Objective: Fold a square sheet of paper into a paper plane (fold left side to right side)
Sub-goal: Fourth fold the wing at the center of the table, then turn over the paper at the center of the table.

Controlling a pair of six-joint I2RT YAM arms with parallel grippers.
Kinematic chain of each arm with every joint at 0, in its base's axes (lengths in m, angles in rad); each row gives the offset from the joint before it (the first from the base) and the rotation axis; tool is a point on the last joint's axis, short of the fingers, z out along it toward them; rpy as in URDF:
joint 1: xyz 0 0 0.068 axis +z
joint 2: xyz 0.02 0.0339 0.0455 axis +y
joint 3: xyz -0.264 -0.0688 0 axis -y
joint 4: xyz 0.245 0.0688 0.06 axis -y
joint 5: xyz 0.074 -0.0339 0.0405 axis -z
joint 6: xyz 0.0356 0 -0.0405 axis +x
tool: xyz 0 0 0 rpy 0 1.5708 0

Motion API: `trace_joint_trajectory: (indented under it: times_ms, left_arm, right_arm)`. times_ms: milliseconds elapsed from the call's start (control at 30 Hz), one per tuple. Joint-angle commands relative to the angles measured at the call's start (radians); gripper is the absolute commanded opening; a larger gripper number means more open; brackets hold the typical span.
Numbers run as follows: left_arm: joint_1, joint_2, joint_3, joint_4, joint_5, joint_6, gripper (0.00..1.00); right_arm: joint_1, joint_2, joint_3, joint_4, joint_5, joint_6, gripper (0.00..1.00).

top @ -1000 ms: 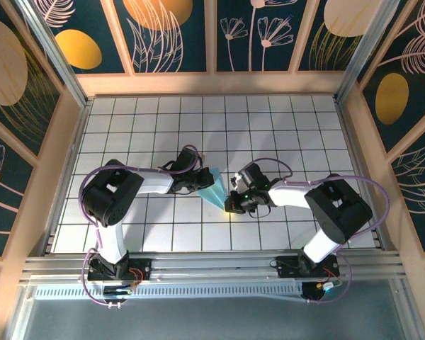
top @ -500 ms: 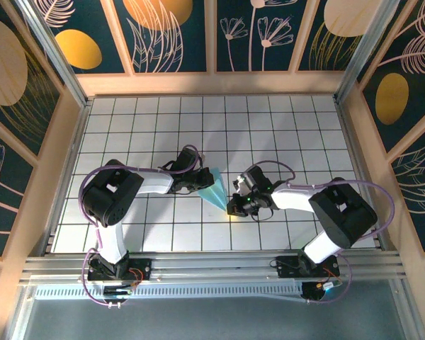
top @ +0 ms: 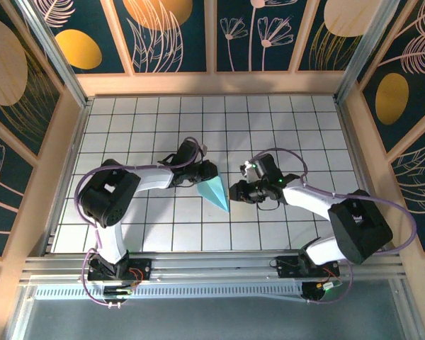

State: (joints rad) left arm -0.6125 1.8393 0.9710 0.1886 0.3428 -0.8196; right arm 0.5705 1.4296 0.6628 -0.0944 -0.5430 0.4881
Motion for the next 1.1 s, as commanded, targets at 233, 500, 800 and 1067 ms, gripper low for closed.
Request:
trace_joint_trajectory:
  times_ms: [233,500,800,1067]
  left_arm:
    - [0.083,-0.270,-0.152,-0.028,-0.119,-0.006,0.33]
    - [0.085,-0.337,-0.235,-0.033,-0.168,-0.013,0.35]
    - [0.122,-0.387,-0.270,0.017,-0.117,-0.040,0.45]
    - [0.171,-0.585,-0.337,0.208,-0.036,-0.043,0.68]
  right_arm:
    - [-0.004,0.244,0.140,0.106,-0.028,-0.144,0.33]
    - [0.000,0.318,0.153,0.169,-0.081,-0.134,0.30]
    - [-0.011,0.299,0.150,0.200,-0.098,-0.132,0.00]
    - [-0.133,0.061,0.088,0.383,-0.205,-0.094,0.00]
